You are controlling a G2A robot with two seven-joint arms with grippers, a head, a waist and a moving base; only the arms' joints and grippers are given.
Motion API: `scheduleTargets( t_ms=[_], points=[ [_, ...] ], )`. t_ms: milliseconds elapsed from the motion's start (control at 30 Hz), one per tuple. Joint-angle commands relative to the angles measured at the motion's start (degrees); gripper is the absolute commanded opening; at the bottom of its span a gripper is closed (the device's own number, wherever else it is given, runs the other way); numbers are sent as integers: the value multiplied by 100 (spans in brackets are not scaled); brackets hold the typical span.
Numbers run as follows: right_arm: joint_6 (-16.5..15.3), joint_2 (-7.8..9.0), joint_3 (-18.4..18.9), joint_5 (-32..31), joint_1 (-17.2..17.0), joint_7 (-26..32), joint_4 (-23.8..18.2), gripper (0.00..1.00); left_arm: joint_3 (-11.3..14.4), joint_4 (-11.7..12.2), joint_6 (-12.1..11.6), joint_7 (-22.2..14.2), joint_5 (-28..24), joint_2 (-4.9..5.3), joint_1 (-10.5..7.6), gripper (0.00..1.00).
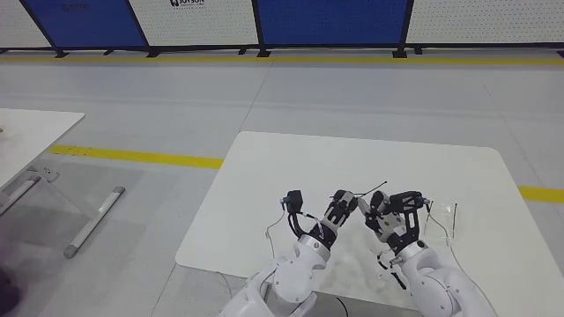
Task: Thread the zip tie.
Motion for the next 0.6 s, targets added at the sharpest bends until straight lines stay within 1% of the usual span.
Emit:
scheduleTargets(
  t_ms=[0,167,200,267,300,400,433,467,567],
  points=[
    [-1,-3,-6,17,19,4,13,32,-2,2,16,-14,21,1,-2,0],
    [0,-8,-32,26,54,18,26,29,-13,-5,25,-53,38,2,1,0],
    [1,-10,-39,32,60,22,29,25,-17,-6,26,-63,40,3,2,0],
    [-3,-12,-50,29,73,25,37,21,-23,-8,28,-75,40,3,2,0],
    [-6,-13,-55,27,80,29,44,16,-27,-5,31,-83,40,3,0,0],
    [-16,-16,-70,35,104,40,69,14,-39,17,34,-117,37,3,-14,0],
    [-23,-16,-74,40,109,42,73,16,-41,21,35,-122,37,3,-17,0],
    [-27,-17,-77,44,113,42,76,15,-42,24,36,-129,37,2,-19,0],
    [-35,-19,-87,51,121,43,84,16,-47,27,37,-148,46,2,-23,0]
  ],
)
